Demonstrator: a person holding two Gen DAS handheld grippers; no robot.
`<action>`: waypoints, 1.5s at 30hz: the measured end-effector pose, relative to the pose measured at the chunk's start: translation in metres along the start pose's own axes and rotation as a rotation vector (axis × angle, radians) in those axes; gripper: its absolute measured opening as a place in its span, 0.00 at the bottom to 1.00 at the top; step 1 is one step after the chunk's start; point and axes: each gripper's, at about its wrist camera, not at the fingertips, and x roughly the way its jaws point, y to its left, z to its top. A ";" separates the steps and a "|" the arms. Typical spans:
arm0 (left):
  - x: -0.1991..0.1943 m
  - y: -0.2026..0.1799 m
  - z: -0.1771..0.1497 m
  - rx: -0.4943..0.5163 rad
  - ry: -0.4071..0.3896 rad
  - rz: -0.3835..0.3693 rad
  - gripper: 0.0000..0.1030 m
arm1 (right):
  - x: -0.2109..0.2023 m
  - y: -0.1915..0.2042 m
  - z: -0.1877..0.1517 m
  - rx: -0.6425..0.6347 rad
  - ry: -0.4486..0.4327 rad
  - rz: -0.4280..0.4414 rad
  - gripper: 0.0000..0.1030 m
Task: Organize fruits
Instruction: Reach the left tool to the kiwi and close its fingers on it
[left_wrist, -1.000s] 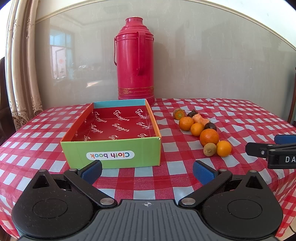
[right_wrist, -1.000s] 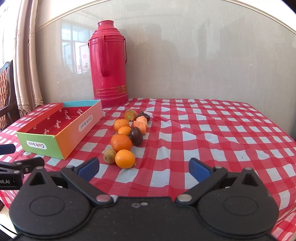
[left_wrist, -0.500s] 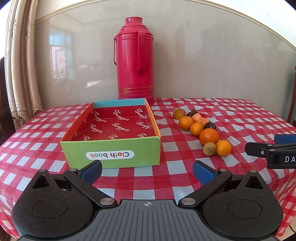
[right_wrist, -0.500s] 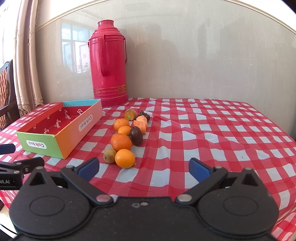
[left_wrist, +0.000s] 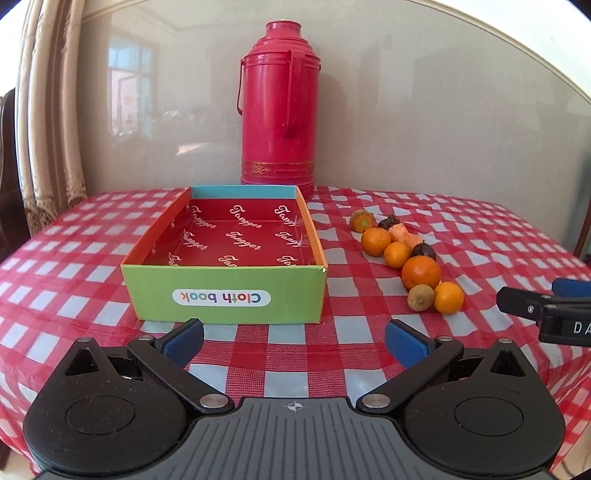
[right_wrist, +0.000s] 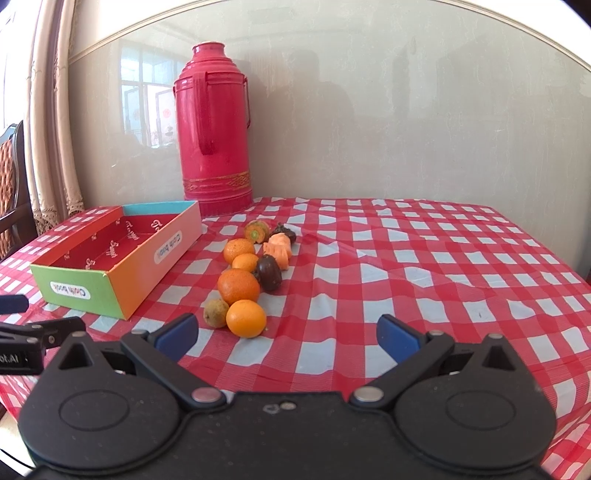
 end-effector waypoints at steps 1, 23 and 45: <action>0.003 -0.001 0.000 0.002 0.018 0.001 1.00 | -0.001 -0.001 0.000 0.004 -0.006 -0.009 0.95; 0.064 -0.083 0.009 0.190 0.080 -0.140 0.34 | 0.020 -0.038 0.014 0.129 0.025 -0.125 0.95; 0.085 -0.095 0.024 0.182 0.035 -0.177 0.23 | 0.042 -0.045 0.011 0.174 0.048 -0.136 0.95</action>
